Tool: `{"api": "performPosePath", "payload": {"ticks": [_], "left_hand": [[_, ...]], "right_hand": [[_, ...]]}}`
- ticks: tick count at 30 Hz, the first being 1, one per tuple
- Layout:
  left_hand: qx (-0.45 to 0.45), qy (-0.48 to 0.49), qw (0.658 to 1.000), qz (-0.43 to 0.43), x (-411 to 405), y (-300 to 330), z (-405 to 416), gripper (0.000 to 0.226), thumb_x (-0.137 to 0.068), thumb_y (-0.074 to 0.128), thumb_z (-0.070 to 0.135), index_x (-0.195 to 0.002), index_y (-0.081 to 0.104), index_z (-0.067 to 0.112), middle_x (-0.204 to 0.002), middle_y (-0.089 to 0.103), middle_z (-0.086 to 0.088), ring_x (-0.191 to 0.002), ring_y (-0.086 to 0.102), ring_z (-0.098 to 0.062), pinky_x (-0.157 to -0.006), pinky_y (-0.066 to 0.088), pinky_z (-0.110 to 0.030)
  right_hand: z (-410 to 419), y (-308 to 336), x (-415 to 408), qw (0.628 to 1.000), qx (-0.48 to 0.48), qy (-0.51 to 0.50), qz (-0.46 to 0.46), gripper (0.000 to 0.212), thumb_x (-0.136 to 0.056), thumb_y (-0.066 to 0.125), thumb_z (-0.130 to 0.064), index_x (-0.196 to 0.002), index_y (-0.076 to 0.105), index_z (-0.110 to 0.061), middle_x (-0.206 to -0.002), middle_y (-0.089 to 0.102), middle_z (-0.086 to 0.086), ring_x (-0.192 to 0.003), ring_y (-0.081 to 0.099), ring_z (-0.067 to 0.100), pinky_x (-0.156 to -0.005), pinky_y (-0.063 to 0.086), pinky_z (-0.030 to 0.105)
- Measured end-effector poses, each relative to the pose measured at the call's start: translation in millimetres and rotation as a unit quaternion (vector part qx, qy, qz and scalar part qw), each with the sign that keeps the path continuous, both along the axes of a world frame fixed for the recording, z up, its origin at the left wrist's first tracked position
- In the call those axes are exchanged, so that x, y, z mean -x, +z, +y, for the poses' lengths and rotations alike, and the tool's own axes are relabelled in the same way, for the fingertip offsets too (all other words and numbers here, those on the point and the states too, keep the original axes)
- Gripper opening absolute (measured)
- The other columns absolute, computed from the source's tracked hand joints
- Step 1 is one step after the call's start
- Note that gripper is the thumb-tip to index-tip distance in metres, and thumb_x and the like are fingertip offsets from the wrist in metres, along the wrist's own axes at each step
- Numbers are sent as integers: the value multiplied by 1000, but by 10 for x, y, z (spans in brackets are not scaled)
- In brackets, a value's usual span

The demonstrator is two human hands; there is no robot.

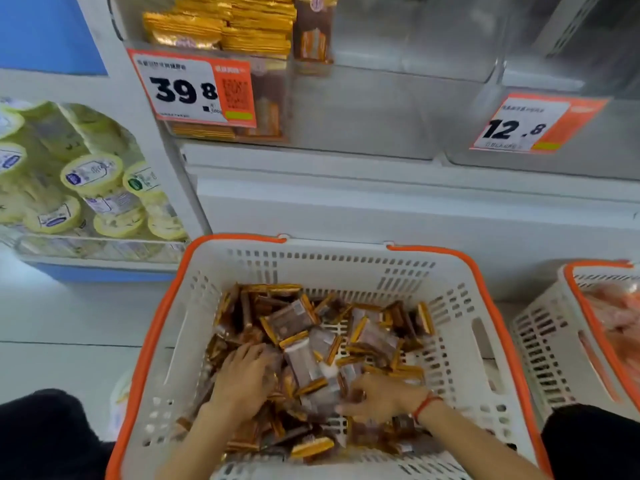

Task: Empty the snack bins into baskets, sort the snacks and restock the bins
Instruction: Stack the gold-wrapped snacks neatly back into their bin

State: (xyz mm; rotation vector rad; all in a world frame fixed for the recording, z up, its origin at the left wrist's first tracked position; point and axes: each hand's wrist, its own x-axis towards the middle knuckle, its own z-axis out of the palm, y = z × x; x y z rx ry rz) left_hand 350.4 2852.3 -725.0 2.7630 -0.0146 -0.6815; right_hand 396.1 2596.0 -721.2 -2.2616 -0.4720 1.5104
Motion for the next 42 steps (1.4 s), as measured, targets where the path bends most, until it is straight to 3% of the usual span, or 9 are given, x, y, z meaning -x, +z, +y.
{"api": "performPosePath", "payload": {"ticks": [4,6,9,15,21,26,29,34,42], "left_hand": [[-28,-49,996,75,184,-221,87,50,-100,41,45,-147,33,32,-160,15,6,-148,10,-18,-119,0,-38],[-34,-49,996,70,186,-232,86,50,-99,45,46,-146,34,34,-159,17,6,-147,11,-18,-120,0,-38],[-18,-40,995,85,97,-155,43,44,-98,48,41,-142,43,35,-156,27,5,-144,23,-22,-119,14,-40],[284,-2,958,42,-209,216,-404,88,-79,74,49,-151,25,35,-155,30,9,-142,27,-15,-112,34,-41],[213,89,945,-232,-266,441,-351,54,-95,59,34,-144,40,30,-125,60,9,-114,56,-14,-93,49,-39],[413,362,832,-83,-337,514,19,25,-98,55,29,-121,59,20,-103,67,4,-95,64,-7,-80,48,-19],[484,387,784,-29,-364,589,116,15,-97,57,19,-109,64,26,-112,68,3,-110,63,-12,-99,47,-30],[521,380,765,0,-343,766,93,13,-98,57,20,-108,63,26,-114,70,5,-103,67,-7,-97,49,-32],[635,455,622,55,-424,866,-48,38,-104,34,27,-134,49,8,-98,69,-15,-65,71,-21,-77,52,-36]], "right_hand": [[-80,62,84,992,39,76,91,44,-83,63,-60,-106,61,-22,-103,56,2,-97,52,20,-84,42,34],[-140,-10,123,997,12,72,1,8,-89,67,-29,-87,59,-30,-89,56,-6,-90,52,19,-78,43,35],[-203,45,97,995,21,-16,-91,30,-91,62,-26,-69,44,-36,-71,45,-13,-73,48,15,-75,41,32],[-15,509,-257,939,-162,-287,-98,19,-86,72,-21,-88,66,-4,-85,67,15,-78,64,27,-73,52,35],[342,806,-339,821,-341,-444,111,41,-100,48,-37,-127,59,-9,-113,70,12,-106,67,27,-96,53,39],[428,370,-113,976,-143,-142,83,57,-92,66,-29,-143,43,-19,-143,49,-1,-120,55,13,-104,45,32],[552,31,172,990,-53,41,125,81,-85,71,-44,-151,28,-24,-155,30,-4,-139,33,18,-113,32,37],[687,-262,267,993,-61,-64,-77,29,-97,56,-22,-124,60,-13,-116,63,13,-106,59,32,-85,50,40],[312,318,-182,935,-160,-311,53,11,-100,51,-22,-94,57,-15,-90,66,2,-84,65,18,-76,53,27]]}}
